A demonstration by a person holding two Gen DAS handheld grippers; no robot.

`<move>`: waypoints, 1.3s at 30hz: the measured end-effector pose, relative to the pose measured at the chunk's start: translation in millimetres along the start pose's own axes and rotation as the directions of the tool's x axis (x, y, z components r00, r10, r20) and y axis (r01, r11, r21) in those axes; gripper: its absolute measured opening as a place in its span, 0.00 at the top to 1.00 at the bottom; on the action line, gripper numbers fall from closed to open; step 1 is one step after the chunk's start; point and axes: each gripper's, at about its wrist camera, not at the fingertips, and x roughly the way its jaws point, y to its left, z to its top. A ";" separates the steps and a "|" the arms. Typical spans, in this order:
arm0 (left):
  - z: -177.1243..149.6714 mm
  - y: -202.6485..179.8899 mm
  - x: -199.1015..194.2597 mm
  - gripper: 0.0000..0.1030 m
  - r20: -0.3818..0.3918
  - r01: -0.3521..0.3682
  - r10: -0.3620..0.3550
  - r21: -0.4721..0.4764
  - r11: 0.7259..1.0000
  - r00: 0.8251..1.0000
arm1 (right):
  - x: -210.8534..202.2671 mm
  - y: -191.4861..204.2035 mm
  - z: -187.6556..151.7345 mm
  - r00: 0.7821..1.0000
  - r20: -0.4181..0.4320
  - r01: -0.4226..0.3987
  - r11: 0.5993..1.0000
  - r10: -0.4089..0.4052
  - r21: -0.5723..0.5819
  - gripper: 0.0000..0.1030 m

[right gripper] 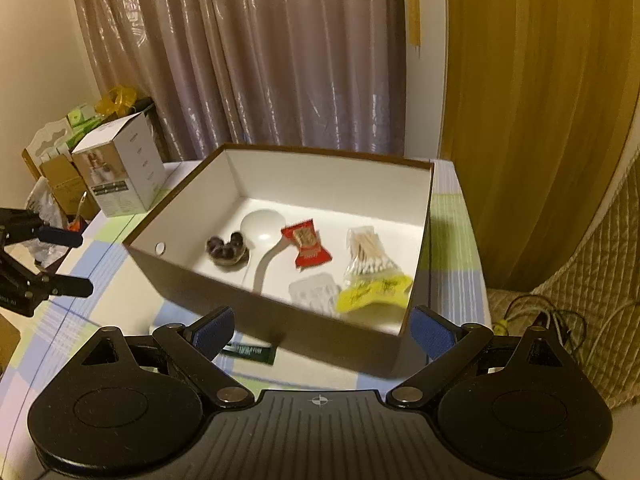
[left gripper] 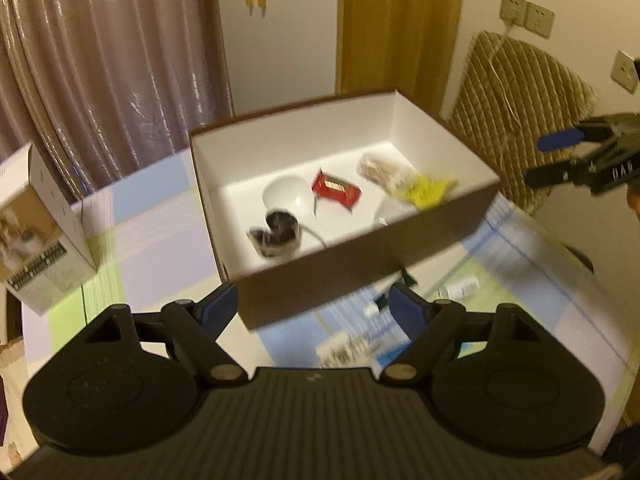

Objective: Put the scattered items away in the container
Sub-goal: 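Withdraw both tools from the box toward the remaining items, then grasp the white plastic clip with the left tool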

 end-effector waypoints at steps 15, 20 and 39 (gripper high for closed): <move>-58.3 -37.3 47.7 0.37 -0.114 0.049 -0.008 0.364 0.930 0.993 | 23.5 -5.1 -54.2 0.991 -0.136 0.020 0.996 -0.007 0.088 0.04; -57.8 -38.2 72.4 0.37 -0.146 0.087 -0.023 0.454 0.886 0.989 | 32.1 -15.3 -60.9 0.985 -0.167 0.053 0.993 -0.035 0.102 0.04; -44.7 -26.3 118.8 0.58 -0.235 0.309 -0.220 0.466 0.829 0.947 | 66.4 -20.3 -74.2 0.975 -0.220 -0.006 0.999 -0.002 -0.039 0.04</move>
